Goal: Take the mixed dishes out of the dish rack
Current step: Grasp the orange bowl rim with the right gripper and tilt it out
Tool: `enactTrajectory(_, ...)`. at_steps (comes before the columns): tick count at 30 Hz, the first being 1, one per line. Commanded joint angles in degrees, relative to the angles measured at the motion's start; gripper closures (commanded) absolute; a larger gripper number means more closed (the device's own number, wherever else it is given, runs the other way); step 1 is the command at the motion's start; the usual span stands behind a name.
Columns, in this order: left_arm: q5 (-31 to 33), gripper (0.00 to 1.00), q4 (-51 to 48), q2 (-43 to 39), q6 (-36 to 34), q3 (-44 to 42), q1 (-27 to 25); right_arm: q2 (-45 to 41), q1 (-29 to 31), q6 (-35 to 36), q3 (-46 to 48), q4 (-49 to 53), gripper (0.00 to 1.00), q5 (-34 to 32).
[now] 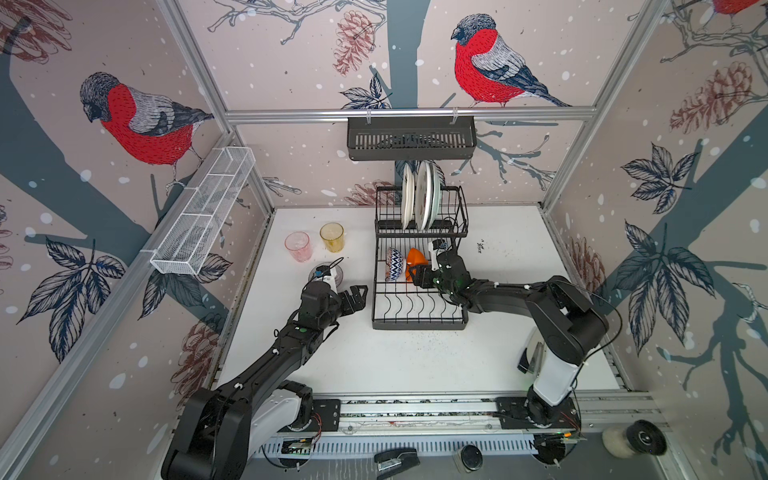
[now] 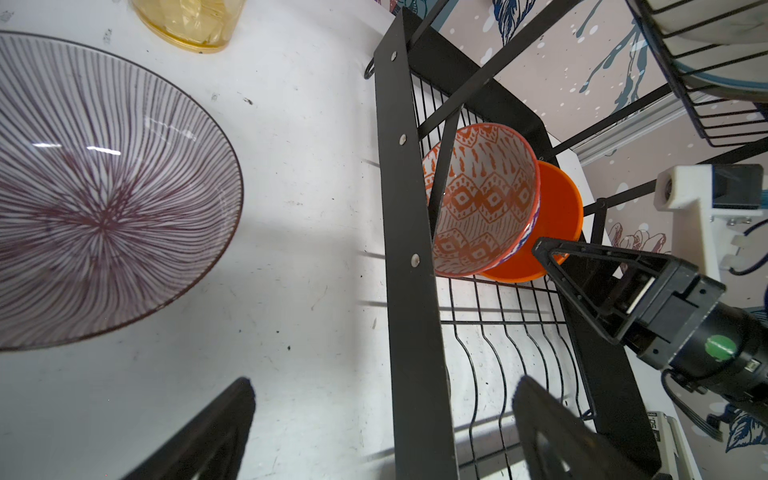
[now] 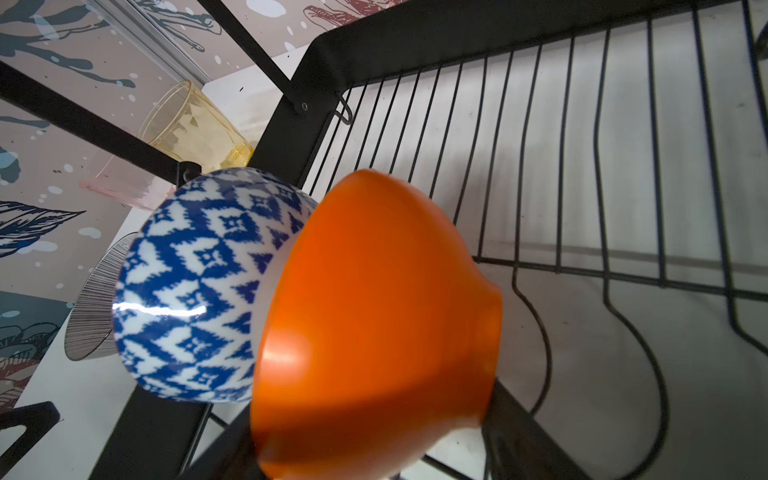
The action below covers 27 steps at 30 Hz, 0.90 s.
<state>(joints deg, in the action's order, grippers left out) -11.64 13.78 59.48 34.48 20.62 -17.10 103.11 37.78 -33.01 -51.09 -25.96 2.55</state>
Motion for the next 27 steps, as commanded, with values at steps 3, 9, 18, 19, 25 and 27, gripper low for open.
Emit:
enactTrajectory(3,-0.3,0.03,1.6,-0.2,-0.7,0.5,-0.1,0.4,-0.1,0.8,-0.7,-1.9,0.33,-0.3)
enactTrajectory(9,-0.6,0.03,1.8,0.0,-0.6,0.6,-0.1,0.5,0.4,1.4,-0.8,-1.7,0.43,-1.6)
enactTrajectory(18,-1.0,0.03,1.8,0.6,-0.5,0.7,0.0,-0.9,3.3,4.7,-1.2,0.3,0.45,-10.2)
enactTrajectory(19,-1.0,0.03,1.9,0.6,-0.5,0.7,0.0,-1.1,3.8,5.4,-1.1,0.4,0.46,-11.2)
enactTrajectory(25,-1.1,0.03,1.8,0.6,-0.5,0.7,-0.1,-1.7,6.7,8.7,-2.4,2.9,0.46,-19.1)
enactTrajectory(27,-1.2,0.03,1.9,0.6,-0.4,0.7,-0.1,-2.0,7.6,9.7,-2.9,3.8,0.46,-21.6)
